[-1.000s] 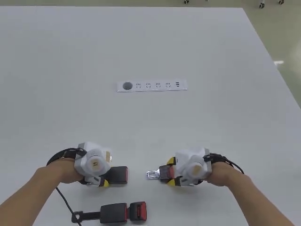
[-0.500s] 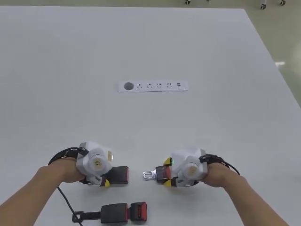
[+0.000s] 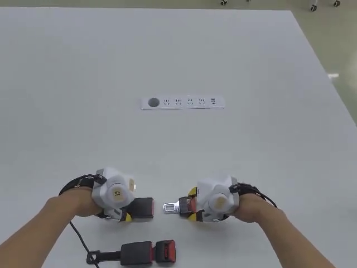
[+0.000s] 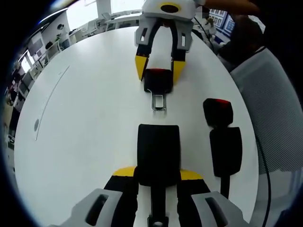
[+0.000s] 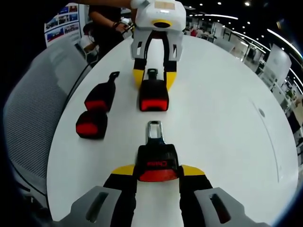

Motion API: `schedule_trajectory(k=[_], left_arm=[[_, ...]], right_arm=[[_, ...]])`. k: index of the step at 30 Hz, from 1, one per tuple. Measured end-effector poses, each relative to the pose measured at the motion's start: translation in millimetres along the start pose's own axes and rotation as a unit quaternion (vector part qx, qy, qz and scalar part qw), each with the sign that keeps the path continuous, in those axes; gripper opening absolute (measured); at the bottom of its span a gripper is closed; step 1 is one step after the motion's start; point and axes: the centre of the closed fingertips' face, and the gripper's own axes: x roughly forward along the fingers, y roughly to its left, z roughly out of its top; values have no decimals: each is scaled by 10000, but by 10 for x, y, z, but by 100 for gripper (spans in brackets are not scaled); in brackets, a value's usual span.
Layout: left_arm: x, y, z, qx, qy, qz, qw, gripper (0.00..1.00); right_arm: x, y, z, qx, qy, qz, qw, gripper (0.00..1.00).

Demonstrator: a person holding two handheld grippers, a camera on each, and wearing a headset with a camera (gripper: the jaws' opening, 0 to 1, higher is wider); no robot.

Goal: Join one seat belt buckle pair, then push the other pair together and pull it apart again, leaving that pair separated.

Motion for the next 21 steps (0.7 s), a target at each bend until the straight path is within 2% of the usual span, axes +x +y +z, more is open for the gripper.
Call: schedule_trajectory(k=[5,13,21], left_arm=[[-16,-17,25,1,20,-4,10000,32],[22,3,-15,-8,19,-1,10000,32],[-1,-16,21,-30,-4,6,10000,32]], right_arm=[[39,4,54,0,-33,-8,10000,31],[101,9,126,-10,-60,-10,10000,31],[135,23,223,-9,-93,-2,10000,31]])
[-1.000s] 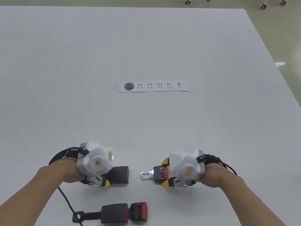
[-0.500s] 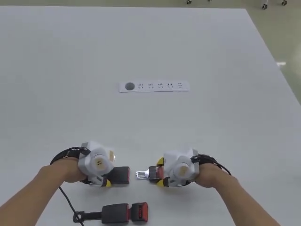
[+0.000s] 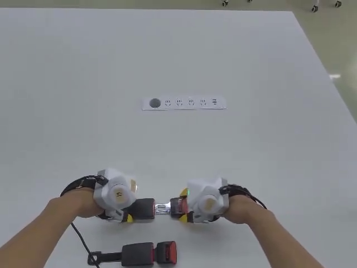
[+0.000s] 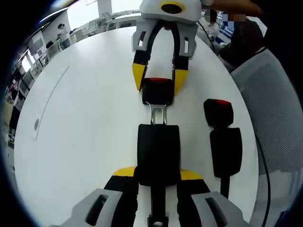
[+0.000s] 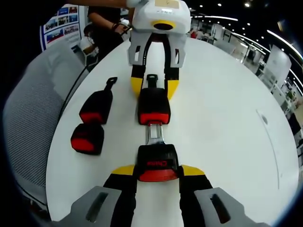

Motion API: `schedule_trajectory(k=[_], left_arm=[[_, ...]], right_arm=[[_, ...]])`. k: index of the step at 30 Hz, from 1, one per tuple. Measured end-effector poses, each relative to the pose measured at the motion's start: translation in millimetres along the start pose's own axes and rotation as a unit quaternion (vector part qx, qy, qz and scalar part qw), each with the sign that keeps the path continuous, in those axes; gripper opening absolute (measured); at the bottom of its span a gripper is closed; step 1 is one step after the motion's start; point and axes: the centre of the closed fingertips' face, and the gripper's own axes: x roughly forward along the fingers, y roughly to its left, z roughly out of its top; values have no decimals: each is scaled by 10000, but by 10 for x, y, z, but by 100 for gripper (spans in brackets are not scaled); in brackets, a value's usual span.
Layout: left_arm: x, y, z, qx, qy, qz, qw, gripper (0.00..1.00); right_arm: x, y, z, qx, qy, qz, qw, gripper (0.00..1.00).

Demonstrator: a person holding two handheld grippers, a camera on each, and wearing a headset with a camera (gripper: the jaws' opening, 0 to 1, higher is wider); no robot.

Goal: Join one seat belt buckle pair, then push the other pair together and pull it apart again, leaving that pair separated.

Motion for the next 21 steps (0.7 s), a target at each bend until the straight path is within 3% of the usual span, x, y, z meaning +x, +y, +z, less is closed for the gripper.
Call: schedule_trajectory(k=[16,21], left_arm=[[0,11,-2,-27,-33,-8,10000,32],[24,31,-30,-42,-16,-8,10000,32]], right_arm=[[39,-15,16,-28,-4,-33,10000,31],[43,0,96,18,-104,-20,9999,31]])
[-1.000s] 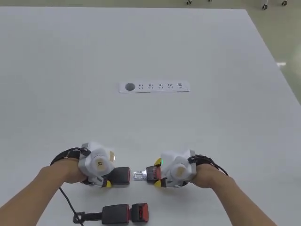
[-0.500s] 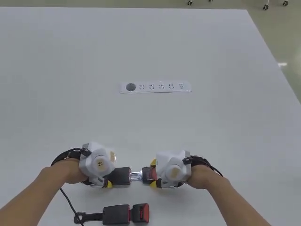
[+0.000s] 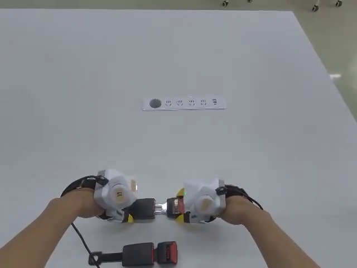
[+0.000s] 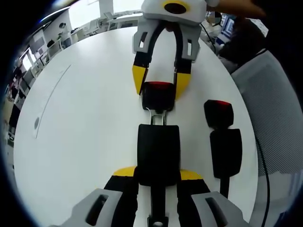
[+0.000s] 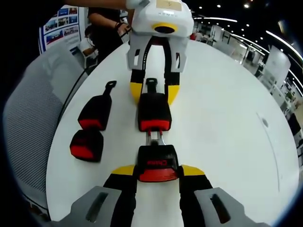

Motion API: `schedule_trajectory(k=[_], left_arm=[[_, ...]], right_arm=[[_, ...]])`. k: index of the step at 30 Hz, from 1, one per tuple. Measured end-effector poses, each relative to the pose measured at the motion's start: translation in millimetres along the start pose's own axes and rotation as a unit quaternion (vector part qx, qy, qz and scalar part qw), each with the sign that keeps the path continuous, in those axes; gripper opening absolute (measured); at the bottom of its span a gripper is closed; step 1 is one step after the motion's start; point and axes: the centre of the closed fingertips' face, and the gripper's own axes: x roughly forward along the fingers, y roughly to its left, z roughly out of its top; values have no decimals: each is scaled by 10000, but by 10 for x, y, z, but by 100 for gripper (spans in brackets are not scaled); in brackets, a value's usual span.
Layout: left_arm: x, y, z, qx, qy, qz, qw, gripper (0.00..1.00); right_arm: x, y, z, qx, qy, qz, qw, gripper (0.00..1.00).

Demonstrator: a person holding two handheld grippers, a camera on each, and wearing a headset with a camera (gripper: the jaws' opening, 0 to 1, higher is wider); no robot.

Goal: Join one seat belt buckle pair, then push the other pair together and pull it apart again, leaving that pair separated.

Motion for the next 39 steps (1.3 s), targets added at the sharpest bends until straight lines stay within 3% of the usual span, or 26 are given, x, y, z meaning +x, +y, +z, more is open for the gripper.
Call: schedule_trajectory(k=[19,39], left_arm=[[6,6,-22,71,-81,-10,9999,31],[3,4,-17,21,-252,30,9997,31]], right_arm=[[39,12,59,-4,-174,-59,9998,30],[92,34,72,76,-163,-74,9998,29]])
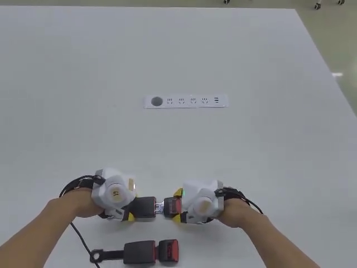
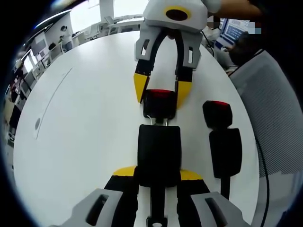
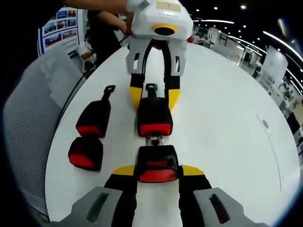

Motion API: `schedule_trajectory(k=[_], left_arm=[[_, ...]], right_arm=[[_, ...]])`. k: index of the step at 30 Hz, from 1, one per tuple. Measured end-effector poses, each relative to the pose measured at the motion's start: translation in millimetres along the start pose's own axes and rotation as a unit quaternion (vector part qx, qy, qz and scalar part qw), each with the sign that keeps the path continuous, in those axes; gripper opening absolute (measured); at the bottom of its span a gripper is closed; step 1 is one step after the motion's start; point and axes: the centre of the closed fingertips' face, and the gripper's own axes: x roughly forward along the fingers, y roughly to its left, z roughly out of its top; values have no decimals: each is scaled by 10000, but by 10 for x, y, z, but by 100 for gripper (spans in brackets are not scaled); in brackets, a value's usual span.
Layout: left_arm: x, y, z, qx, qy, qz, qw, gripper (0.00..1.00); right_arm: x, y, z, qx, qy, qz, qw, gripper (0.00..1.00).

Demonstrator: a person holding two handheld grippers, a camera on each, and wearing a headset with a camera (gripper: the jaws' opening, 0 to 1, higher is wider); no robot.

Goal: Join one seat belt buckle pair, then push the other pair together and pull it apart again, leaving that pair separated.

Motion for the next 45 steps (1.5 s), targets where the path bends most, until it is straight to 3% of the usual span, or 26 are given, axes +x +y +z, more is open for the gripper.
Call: schedule_trajectory(k=[33,45], left_arm=[[-5,-12,28,41,-121,29,9999,30],[35,21,-31,94,0,19,10000,30]], right_arm=[[98,16,127,-32,0,91,10000,29],[119,8,118,-78,38,110,9999,29]])
